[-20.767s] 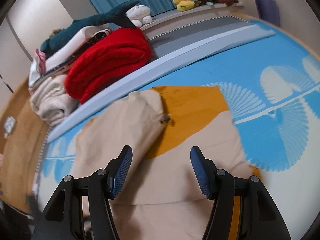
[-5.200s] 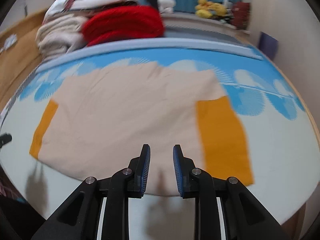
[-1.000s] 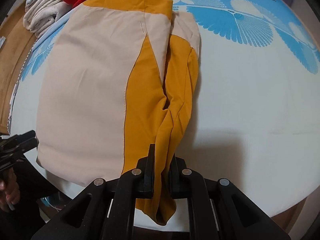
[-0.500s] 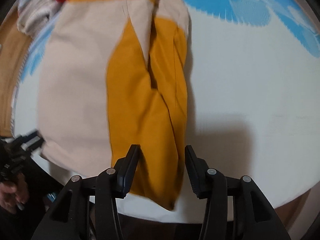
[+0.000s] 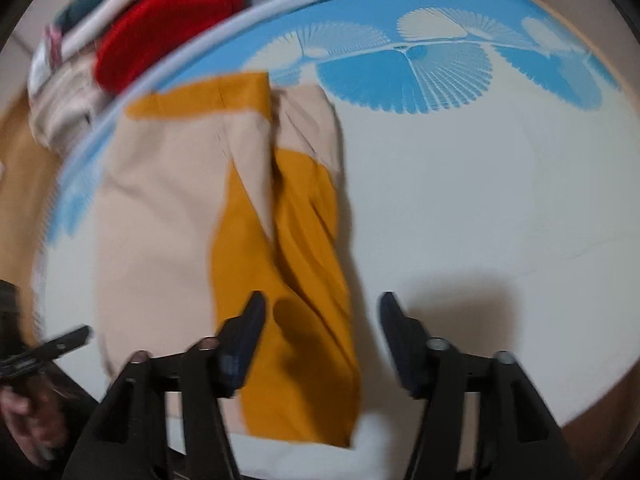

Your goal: Fold large clothes

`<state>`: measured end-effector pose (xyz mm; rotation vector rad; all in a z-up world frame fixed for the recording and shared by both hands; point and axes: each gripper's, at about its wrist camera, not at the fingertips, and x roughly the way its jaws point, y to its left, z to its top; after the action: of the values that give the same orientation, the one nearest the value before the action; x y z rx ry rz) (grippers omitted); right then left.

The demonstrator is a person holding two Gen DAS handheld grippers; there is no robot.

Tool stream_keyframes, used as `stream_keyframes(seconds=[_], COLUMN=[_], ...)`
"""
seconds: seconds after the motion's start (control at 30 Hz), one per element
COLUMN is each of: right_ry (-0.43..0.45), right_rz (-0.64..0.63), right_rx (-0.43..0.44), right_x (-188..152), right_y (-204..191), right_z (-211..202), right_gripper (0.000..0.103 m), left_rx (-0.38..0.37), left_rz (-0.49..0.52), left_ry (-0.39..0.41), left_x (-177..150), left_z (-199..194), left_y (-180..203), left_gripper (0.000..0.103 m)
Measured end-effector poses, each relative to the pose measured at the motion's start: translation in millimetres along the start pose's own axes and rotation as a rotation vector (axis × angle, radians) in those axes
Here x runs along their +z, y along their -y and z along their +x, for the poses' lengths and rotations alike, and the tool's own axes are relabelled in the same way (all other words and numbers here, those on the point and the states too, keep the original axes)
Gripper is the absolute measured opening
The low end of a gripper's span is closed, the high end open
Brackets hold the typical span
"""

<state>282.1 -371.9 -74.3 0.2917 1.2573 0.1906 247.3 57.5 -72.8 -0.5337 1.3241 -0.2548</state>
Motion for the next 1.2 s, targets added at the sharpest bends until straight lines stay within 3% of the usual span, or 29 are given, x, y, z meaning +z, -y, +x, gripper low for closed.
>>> stream_keyframes(seconds=[0.17,0.23,0.4,0.43,0.5,0.6,0.67,0.73,0.87,1.03,1.1,1.2], right_ry=[-0.170,-0.191,-0.215,-0.213,-0.210,-0.204,-0.190,-0.148,-0.066,0.034,0.018,-0.004], right_rz=[-0.042,-0.039,-0.014,-0.018,-0.017,-0.001,0.037,0.041,-0.008,-0.041,-0.059,-0.071], right_rx=[-0.041,-0.054,-0.057,-0.056,-0.020,-0.008,0.008,0.018,0.029,0.058,0.033,0.004], right_x=[-2,-1,4,3,2,3,6,9,21,33,35,39], right_y=[-9,-10,-10,-11,-15,-22,-25,-34,-67,-97,-106,-103], right_z=[48,57,74,75,78,81,83,79,83,87,95,88], right_gripper=[0.072,0.073,0.073,0.071,0.048,0.031,0.025,0.020,0.017,0.016,0.016,0.019], left_rx=[-0.062,-0.088,-0.206,-0.217,-0.236,-0.224,-0.227,-0.242,-0.210,-0.084,-0.061,-0.038], left_rz=[-0.123,-0.153,-0.199,-0.195,-0.184,-0.128,-0.103,-0.088,-0.041,-0.114,-0.153,-0.066], left_ry=[-0.040,-0.046,-0.053,-0.047,-0.016,0.043,0.088,0.129,0.196,0.232,0.219,0.217], left_x=[33,43,63,66,72,82,90,104,135,159,157,147], left_z=[31,45,78,82,87,86,77,61,27,3,-3,-19], left_y=[-23,-30,-37,-37,-35,-25,-20,-16,-16,-50,-66,-53], left_gripper=[0.069,0.076,0.081,0.081,0.079,0.071,0.053,0.046,0.046,0.053,0.053,0.053])
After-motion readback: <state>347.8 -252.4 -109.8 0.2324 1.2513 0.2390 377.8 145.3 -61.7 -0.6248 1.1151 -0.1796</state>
